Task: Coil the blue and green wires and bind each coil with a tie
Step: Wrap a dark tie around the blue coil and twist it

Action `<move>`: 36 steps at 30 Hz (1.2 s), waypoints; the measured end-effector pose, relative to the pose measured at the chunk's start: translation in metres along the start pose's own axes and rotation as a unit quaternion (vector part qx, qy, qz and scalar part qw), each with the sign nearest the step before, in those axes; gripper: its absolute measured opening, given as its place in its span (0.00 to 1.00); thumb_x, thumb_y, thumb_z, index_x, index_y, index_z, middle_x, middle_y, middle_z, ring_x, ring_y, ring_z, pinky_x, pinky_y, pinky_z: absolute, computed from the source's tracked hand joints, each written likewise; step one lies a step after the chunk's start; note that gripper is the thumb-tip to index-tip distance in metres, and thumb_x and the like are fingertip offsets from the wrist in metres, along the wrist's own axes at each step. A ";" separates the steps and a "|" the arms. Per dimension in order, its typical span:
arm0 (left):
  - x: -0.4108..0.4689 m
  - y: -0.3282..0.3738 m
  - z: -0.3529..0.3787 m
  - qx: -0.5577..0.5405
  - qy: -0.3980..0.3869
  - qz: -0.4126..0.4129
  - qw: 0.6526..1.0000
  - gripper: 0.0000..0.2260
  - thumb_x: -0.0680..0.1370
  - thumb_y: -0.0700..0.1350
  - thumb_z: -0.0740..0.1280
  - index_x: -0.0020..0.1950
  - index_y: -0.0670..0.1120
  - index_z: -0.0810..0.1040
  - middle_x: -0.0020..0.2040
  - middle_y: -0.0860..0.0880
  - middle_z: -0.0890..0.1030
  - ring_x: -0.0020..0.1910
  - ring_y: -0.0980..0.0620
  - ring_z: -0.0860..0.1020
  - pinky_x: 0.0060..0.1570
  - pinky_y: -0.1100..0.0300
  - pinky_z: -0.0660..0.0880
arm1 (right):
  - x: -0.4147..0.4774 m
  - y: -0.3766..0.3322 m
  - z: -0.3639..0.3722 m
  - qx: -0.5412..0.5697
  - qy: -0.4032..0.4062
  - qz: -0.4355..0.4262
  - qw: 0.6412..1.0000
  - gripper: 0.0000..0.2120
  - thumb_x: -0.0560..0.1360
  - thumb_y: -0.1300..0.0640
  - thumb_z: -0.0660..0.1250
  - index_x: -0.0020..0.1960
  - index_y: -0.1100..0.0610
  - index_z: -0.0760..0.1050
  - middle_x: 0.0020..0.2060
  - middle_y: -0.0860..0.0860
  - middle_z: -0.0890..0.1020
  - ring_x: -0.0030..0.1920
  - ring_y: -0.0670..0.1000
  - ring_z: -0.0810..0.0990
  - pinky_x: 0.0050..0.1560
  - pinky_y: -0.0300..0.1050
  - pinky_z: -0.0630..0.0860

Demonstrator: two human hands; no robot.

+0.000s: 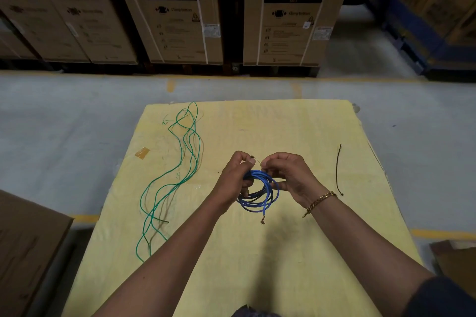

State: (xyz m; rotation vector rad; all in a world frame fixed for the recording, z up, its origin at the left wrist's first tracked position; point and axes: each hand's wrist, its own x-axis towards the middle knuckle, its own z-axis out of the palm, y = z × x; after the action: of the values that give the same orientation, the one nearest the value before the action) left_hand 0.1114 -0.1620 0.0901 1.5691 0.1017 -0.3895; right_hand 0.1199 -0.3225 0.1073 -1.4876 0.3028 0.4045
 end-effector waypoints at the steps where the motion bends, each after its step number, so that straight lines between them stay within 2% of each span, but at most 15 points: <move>1: 0.000 0.000 0.000 0.002 -0.002 -0.001 1.000 0.05 0.84 0.44 0.59 0.48 0.48 0.68 0.29 0.56 0.68 0.26 0.56 0.62 0.30 0.59 0.60 | 0.000 0.000 0.000 -0.004 0.000 0.002 1.000 0.04 0.74 0.64 0.69 0.43 0.60 0.82 0.33 0.54 0.81 0.35 0.50 0.80 0.37 0.45 0.80; 5: 0.000 0.001 0.001 0.017 -0.010 -0.002 1.000 0.04 0.84 0.45 0.60 0.49 0.47 0.68 0.28 0.58 0.69 0.25 0.57 0.63 0.30 0.58 0.60 | 0.002 -0.001 0.000 -0.011 0.006 0.003 1.000 0.03 0.73 0.64 0.69 0.44 0.60 0.82 0.33 0.54 0.79 0.34 0.49 0.80 0.34 0.44 0.79; 9: 0.001 0.002 0.000 0.024 -0.024 0.001 0.999 0.04 0.84 0.44 0.60 0.50 0.46 0.69 0.28 0.58 0.70 0.25 0.57 0.63 0.29 0.59 0.61 | 0.002 -0.001 -0.001 -0.008 0.001 -0.006 1.000 0.03 0.74 0.63 0.69 0.44 0.59 0.82 0.34 0.54 0.80 0.36 0.50 0.79 0.36 0.44 0.80; 14: 0.004 -0.003 -0.002 0.000 -0.006 -0.006 1.000 0.05 0.83 0.42 0.57 0.48 0.47 0.68 0.30 0.55 0.68 0.25 0.57 0.63 0.31 0.59 0.59 | 0.001 0.002 -0.002 -0.013 0.006 -0.029 0.999 0.05 0.74 0.65 0.68 0.43 0.60 0.82 0.34 0.53 0.81 0.36 0.49 0.79 0.39 0.48 0.80; 27: 0.006 -0.007 -0.003 0.002 -0.013 -0.010 1.000 0.04 0.83 0.43 0.59 0.48 0.47 0.68 0.30 0.55 0.68 0.26 0.56 0.62 0.31 0.59 0.60 | 0.003 0.003 -0.003 -0.049 -0.001 -0.036 0.998 0.04 0.74 0.65 0.67 0.44 0.62 0.82 0.34 0.54 0.80 0.36 0.49 0.79 0.37 0.47 0.82; 36: 0.007 -0.005 -0.003 -0.009 -0.015 -0.017 1.000 0.05 0.83 0.43 0.60 0.49 0.47 0.68 0.29 0.56 0.68 0.26 0.56 0.62 0.30 0.59 0.60 | 0.004 0.005 -0.002 -0.038 0.008 -0.038 0.999 0.05 0.75 0.65 0.67 0.44 0.62 0.81 0.32 0.53 0.80 0.36 0.50 0.79 0.41 0.52 0.83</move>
State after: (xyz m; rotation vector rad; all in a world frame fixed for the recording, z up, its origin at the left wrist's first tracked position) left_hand 0.1168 -0.1597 0.0834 1.5449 0.1095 -0.4370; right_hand 0.1212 -0.3244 0.1007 -1.5727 0.2459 0.3465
